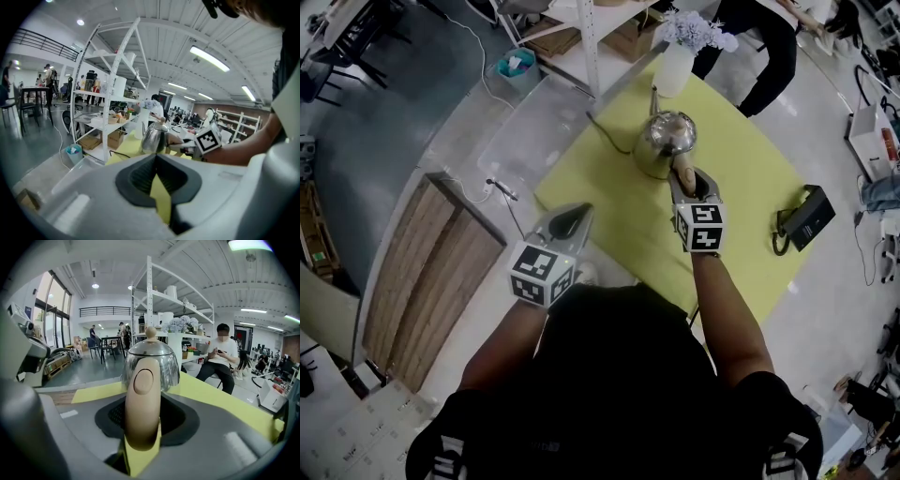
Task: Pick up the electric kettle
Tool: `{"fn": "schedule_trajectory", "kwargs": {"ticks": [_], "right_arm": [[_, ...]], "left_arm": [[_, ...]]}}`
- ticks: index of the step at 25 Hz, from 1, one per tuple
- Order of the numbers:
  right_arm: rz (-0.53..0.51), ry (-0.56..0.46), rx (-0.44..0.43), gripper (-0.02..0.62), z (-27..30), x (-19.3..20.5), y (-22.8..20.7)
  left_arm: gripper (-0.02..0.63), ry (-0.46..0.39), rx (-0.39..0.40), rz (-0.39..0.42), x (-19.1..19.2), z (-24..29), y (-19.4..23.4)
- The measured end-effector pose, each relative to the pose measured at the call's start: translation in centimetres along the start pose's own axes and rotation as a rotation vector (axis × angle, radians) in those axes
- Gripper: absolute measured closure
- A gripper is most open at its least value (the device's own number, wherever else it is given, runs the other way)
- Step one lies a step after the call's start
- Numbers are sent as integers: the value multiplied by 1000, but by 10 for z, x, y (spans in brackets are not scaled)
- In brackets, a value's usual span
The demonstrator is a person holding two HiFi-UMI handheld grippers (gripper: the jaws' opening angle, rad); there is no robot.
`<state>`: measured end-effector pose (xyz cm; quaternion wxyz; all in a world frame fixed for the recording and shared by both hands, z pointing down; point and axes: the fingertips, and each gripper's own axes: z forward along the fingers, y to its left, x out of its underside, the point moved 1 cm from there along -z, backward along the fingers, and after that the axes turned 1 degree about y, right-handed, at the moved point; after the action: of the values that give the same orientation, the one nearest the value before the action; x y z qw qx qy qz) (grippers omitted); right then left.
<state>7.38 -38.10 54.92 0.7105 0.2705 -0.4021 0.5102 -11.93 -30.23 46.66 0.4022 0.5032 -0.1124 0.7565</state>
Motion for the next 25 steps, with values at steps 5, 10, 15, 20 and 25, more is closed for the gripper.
{"fn": "schedule_trajectory", "kwargs": {"ticks": [5,10,15,20,25], "right_arm": [[-1,-2,-6,460,0,-1,-2],[5,-19,-17,462,-1,-8,-3],[1,-55,-25,465,1,-21,-6],[-13,-98,-45,472,6,-46,-11],[-30,-160,-48,493,10,-76,-12]], "left_arm": [[604,2,0,-3,-3,2,-2],[604,8,-12,1,-1,-3,-4],[604,5,-29,2,2,-7,-2],[604,-7,-53,-7,3,-17,-1],[604,-10,-91,-29,9,-30,7]]}}
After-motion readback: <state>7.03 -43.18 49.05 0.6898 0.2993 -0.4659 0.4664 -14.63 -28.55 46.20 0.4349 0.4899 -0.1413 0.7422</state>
